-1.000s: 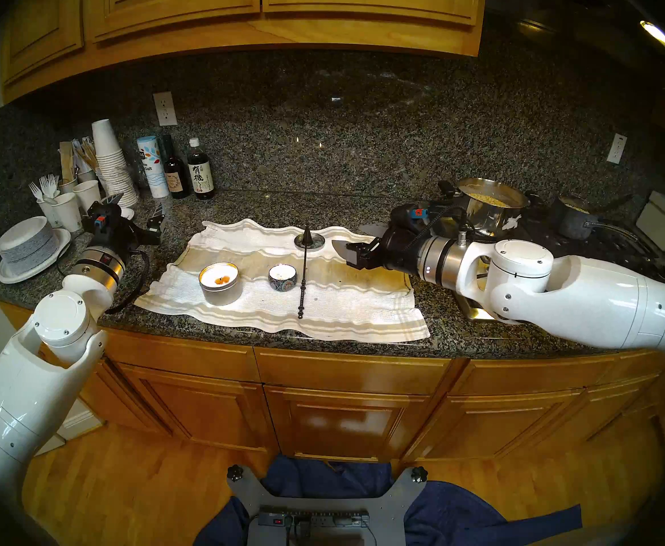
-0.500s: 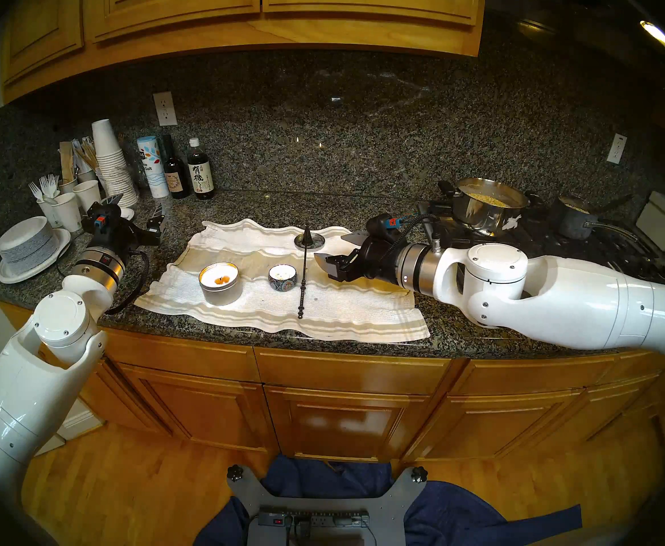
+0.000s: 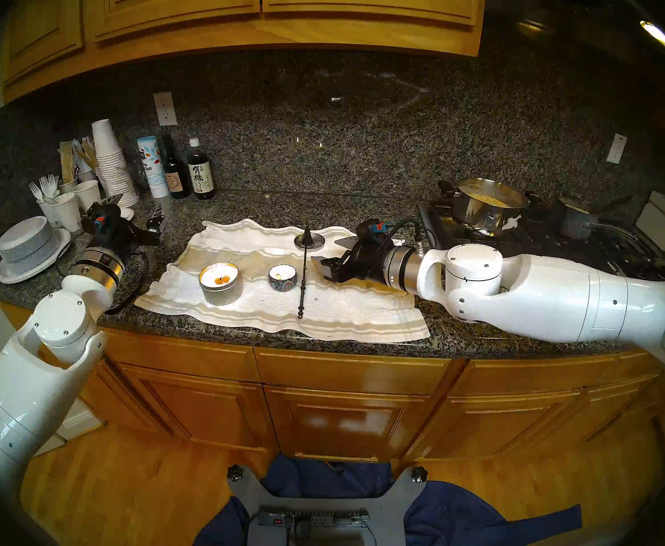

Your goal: Put out candle flame

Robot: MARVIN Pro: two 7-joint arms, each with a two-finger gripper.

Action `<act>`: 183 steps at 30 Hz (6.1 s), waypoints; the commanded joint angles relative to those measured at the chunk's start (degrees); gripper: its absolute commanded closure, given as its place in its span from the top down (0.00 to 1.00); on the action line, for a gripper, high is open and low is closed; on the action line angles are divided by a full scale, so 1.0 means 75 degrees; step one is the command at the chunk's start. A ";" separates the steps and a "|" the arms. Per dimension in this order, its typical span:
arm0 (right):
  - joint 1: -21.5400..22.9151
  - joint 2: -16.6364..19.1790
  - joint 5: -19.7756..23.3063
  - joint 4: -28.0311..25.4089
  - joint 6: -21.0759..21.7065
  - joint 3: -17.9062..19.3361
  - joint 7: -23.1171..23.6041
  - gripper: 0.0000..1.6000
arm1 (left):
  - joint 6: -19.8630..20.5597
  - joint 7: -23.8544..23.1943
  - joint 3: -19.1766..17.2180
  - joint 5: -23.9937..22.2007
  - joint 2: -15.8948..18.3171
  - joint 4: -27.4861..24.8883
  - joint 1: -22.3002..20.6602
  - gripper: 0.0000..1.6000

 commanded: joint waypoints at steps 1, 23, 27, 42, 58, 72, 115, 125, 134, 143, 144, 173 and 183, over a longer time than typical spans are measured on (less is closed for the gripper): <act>0.0307 0.0138 0.0083 -0.0255 -0.0141 0.0330 0.0088 1.00 | -0.0072 0.0003 -0.0177 -0.0009 0.0082 -0.0168 -0.0163 1.00; 0.0219 -0.0186 0.0146 0.0069 -0.0447 0.0398 0.0066 1.00 | -0.0083 0.0038 -0.0163 -0.0041 0.0124 -0.0172 -0.0150 1.00; 0.0221 -0.0413 0.0236 0.0375 -0.0457 0.0410 0.0180 1.00 | -0.0085 0.0043 -0.0160 -0.0046 0.0130 -0.0172 -0.0148 1.00; 0.0080 -0.1010 0.0604 0.1208 -0.0323 0.0209 0.0899 0.82 | -0.0094 0.0056 -0.0158 -0.0066 0.0153 -0.0176 -0.0138 1.00; 0.0137 -0.1594 0.0679 0.1833 -0.0168 0.0040 0.1023 0.49 | -0.0100 0.0072 -0.0150 -0.0079 0.0172 -0.0177 -0.0133 1.00; 0.0202 -0.1636 0.0686 0.2014 -0.0164 -0.0015 0.1051 0.58 | -0.0104 0.0083 -0.0145 -0.0091 0.0188 -0.0178 -0.0129 1.00; 0.0171 -0.1574 0.0950 0.2111 -0.0181 -0.0026 0.1283 0.62 | -0.0120 0.0119 -0.0128 -0.0122 0.0231 -0.0180 -0.0117 1.00; 0.0149 -0.1708 0.1124 0.2303 -0.0205 -0.0033 0.1420 0.56 | -0.0123 0.0125 -0.0124 -0.0128 0.0240 -0.0180 -0.0114 1.00; 0.0134 -0.1785 0.1222 0.2447 -0.0213 -0.0071 0.1553 0.49 | -0.0127 0.0131 -0.0122 -0.0135 0.0249 -0.0180 -0.0112 1.00; 0.0152 -0.1806 0.1283 0.2474 -0.0193 -0.0101 0.1604 0.55 | -0.0130 0.0136 -0.0119 -0.0139 0.0255 -0.0180 -0.0110 1.00; 0.0158 -0.1800 0.1287 0.2473 -0.0196 -0.0104 0.1589 0.55 | -0.0130 0.0137 -0.0119 -0.0140 0.0256 -0.0180 -0.0110 1.00; 0.0428 -0.1569 0.1228 0.2309 -0.0106 -0.0072 0.1502 0.41 | -0.0129 0.0161 -0.0104 -0.0152 0.0276 -0.0180 -0.0109 1.00; 0.0384 -0.1638 0.1300 0.2392 -0.0114 -0.0051 0.1578 0.54 | -0.0134 0.0165 -0.0103 -0.0157 0.0283 -0.0180 -0.0107 1.00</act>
